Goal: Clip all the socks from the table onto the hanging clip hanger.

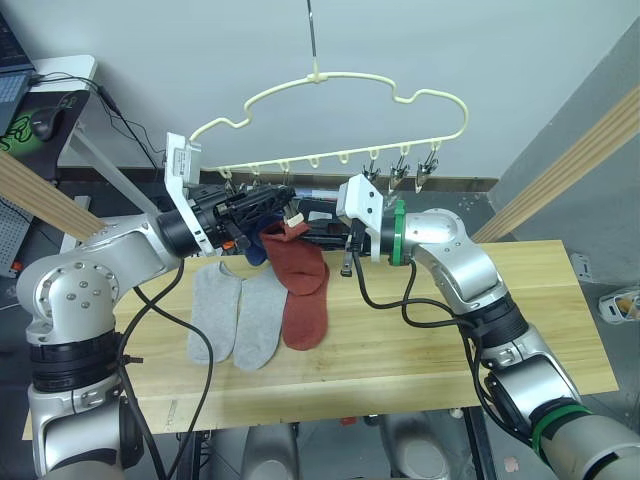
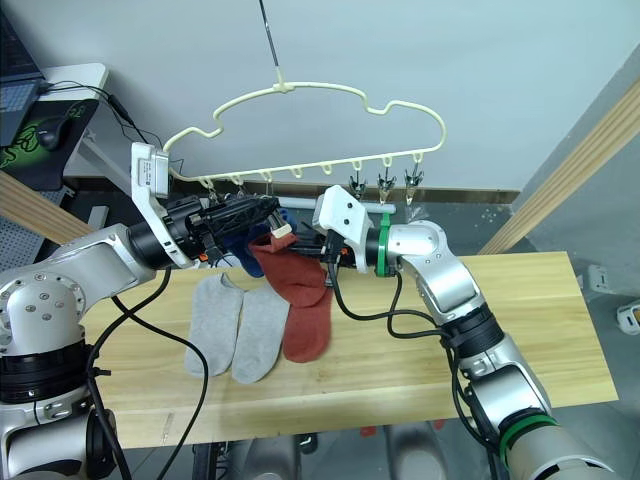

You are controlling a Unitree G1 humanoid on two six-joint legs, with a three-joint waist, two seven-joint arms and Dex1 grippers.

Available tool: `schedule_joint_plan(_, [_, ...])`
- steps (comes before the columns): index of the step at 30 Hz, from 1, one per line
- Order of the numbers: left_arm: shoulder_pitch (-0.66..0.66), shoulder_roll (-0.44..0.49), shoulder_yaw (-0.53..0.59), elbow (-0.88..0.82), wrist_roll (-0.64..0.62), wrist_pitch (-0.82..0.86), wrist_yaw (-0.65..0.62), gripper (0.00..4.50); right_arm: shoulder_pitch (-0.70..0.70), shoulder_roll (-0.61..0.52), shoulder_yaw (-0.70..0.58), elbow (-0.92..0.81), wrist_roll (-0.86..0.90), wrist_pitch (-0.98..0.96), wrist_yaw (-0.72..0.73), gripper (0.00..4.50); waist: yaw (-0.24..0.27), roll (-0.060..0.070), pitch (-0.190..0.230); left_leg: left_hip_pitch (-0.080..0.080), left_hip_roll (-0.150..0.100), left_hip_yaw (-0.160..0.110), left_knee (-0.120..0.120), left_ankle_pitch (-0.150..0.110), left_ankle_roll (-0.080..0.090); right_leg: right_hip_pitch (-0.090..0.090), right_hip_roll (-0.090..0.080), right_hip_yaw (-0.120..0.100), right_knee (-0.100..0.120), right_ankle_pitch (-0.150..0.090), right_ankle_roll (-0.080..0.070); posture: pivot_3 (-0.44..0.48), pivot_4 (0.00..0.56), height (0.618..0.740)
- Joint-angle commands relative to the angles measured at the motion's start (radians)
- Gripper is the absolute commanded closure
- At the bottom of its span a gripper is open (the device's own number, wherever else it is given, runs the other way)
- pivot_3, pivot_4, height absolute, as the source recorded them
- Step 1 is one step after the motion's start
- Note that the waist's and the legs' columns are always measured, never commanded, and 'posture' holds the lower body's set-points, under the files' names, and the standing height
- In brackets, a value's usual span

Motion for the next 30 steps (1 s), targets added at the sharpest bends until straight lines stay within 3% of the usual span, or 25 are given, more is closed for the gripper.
schedule_joint_plan(1, [0.002,0.013,0.006,-0.02,0.006,-0.017,-0.018,4.18,0.001,0.017,-0.038,-0.025,0.039,0.013,-0.005,4.5,0.0,0.0,0.0,0.0,0.0,0.0,0.0,0.0,0.0,0.0,0.0,0.0,0.0,0.0,0.0,-0.17,0.323,0.74])
schedule_joint_plan(18, [-0.013,-0.005,0.011,-0.012,0.016,-0.034,0.007,4.18,0.068,0.081,-0.083,-0.072,0.126,0.132,-0.065,4.5,-0.001,0.0,-0.001,0.0,0.0,0.0,0.0,0.0,0.0,0.0,0.0,0.0,0.001,0.0,0.0,-0.17,0.323,0.74])
schedule_joint_plan(30, [-0.016,-0.032,0.013,-0.024,0.01,-0.035,0.041,4.18,0.075,0.134,-0.053,-0.079,0.064,0.103,-0.168,4.5,-0.001,0.0,-0.001,0.0,0.0,0.0,0.001,0.0,0.0,0.0,0.0,0.0,0.001,0.0,0.0,-0.17,0.323,0.74])
